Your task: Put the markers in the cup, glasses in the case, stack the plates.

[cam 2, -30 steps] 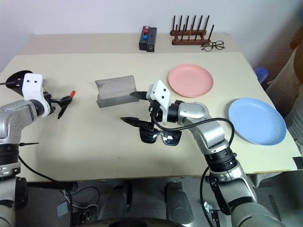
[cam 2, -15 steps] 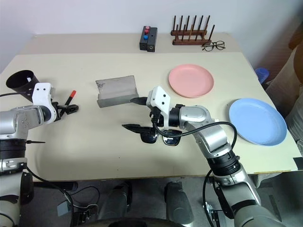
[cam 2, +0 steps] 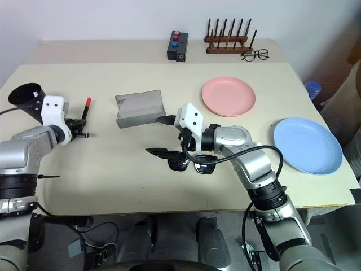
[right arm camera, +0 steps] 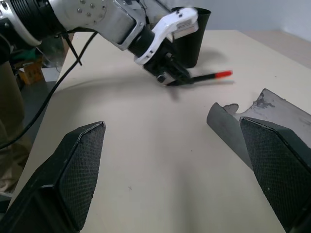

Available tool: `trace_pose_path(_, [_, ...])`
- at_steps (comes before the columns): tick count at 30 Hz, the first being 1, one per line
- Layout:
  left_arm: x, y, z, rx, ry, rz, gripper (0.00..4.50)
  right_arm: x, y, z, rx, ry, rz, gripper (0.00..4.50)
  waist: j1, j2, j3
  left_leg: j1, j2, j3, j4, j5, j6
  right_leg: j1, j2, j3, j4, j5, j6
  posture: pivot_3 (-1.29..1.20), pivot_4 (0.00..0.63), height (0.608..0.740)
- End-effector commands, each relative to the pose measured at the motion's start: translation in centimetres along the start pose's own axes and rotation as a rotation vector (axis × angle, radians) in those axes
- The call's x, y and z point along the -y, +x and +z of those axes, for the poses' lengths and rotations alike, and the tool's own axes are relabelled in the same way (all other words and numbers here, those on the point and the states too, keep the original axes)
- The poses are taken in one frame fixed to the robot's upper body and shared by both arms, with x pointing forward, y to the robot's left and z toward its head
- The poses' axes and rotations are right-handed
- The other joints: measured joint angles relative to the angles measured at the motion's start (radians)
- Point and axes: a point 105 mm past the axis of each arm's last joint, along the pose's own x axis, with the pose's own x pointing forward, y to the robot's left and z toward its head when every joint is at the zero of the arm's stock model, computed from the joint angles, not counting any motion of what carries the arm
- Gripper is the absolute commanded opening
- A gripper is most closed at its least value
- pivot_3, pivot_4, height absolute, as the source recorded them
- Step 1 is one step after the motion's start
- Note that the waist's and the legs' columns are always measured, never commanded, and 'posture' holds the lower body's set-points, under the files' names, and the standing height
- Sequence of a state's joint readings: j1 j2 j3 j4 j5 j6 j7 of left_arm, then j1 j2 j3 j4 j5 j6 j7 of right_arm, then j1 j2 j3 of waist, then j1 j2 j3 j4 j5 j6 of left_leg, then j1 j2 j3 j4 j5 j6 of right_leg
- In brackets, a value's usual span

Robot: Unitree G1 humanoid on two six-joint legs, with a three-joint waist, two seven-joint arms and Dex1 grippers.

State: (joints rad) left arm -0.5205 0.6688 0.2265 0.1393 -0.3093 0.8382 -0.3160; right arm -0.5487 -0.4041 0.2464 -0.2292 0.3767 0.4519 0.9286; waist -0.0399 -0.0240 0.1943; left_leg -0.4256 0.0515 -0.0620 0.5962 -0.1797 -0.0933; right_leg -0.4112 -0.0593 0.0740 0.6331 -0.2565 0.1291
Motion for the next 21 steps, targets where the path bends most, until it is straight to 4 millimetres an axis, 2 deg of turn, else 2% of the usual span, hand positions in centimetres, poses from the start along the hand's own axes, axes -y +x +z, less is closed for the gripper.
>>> trace_pose_path(1, [-1.3, -2.2, 6.8, 0.367, -0.020, 0.044, 0.26, 0.3, 0.2, 1.0, 0.038, -0.040, -0.010, 4.50, -0.001, 0.000, 0.000, 0.000, 0.000, 0.000, 0.000, 0.000, 0.000, 0.000, 0.000, 0.000, 0.000, 0.000, 0.000, 0.00, 0.150, 0.740])
trace_pose_path(3, [-2.9, -3.7, 9.4, 0.538, -0.012, 0.153, 0.26, 0.6, 0.4, 1.3, 0.054, -0.047, -0.029, 4.50, -0.001, 0.000, 0.000, 0.000, 0.000, 0.000, 0.000, 0.000, 0.000, 0.000, 0.000, 0.000, 0.000, 0.000, 0.000, 0.00, 0.150, 0.740])
trace_pose_path(9, [-6.7, -6.5, 12.9, 0.766, 0.033, 0.432, 0.26, 1.3, 1.8, 3.2, 0.160, -0.046, -0.076, 4.50, -0.004, 0.000, 0.000, 0.000, 0.000, 0.000, 0.000, 0.000, 0.000, 0.000, 0.000, 0.000, 0.000, 0.000, 0.001, 0.00, 0.150, 0.740])
trace_pose_path(14, [-9.2, -6.4, 11.5, 0.736, -0.002, 0.551, 0.26, 0.6, 3.0, 4.3, 0.224, -0.038, -0.067, 4.50, -0.001, 0.000, 0.000, 0.000, 0.000, 0.000, 0.000, 0.000, 0.000, 0.000, 0.000, 0.000, 0.000, 0.000, 0.001, 0.00, 0.150, 0.740])
trace_pose_path(21, [-9.7, -5.3, 9.7, 0.712, -0.014, 0.548, 0.26, 0.1, 4.2, 5.4, 0.298, -0.010, -0.076, 4.50, -0.001, 0.000, 0.000, 0.000, 0.000, 0.000, 0.000, 0.000, 0.000, 0.000, 0.000, 0.000, 0.000, 0.000, 0.001, 0.00, 0.150, 0.740])
